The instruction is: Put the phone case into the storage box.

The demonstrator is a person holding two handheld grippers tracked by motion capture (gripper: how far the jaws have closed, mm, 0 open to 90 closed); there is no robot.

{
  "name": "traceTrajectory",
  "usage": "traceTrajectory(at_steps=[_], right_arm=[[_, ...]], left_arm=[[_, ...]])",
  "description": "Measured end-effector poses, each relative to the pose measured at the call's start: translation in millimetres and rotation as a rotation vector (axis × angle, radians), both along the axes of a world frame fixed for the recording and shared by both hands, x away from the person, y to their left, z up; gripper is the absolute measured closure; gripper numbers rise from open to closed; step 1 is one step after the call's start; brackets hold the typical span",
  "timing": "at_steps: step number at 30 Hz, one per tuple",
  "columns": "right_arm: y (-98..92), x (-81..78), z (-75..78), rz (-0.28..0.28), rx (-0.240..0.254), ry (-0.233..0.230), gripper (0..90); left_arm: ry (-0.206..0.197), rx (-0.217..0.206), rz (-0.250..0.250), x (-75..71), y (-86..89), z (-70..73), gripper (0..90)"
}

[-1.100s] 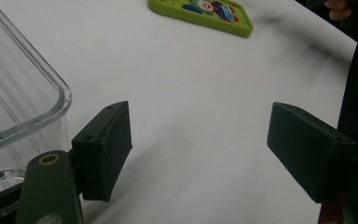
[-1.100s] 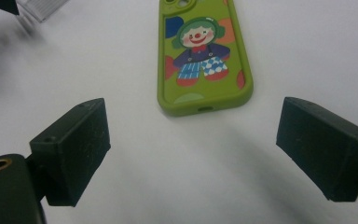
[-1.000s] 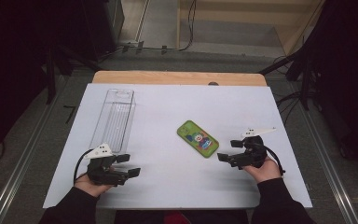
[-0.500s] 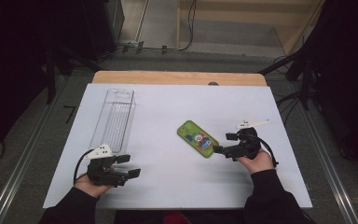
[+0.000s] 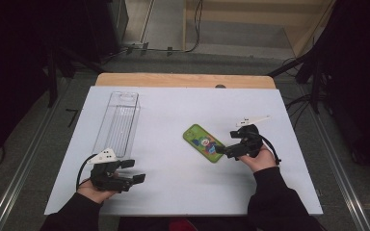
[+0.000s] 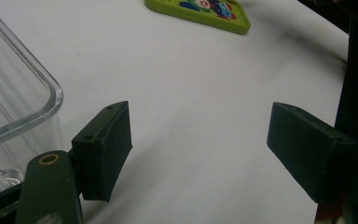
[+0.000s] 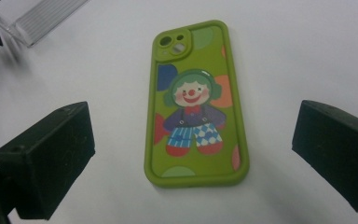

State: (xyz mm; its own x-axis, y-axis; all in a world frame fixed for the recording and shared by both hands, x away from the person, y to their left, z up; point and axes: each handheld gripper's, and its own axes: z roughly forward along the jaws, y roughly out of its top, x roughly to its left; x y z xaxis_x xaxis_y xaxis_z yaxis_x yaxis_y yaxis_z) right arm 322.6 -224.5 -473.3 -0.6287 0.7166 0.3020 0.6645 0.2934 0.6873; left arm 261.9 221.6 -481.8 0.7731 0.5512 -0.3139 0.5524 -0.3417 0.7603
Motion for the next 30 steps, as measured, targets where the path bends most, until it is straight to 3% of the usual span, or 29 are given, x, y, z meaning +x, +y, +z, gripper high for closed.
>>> traceTrajectory(at_steps=[17,30], right_arm=[[27.3,19.0,2.8,0.076,-0.021,-0.001,0.0],[45.8,36.8,3.7,0.098,-0.025,-0.003,0.0]], left_arm=[[0.001,-0.006,0.000,0.2,0.6,0.2,22.2],[0.004,-0.007,-0.002,0.9,1.1,-0.3,22.2]])
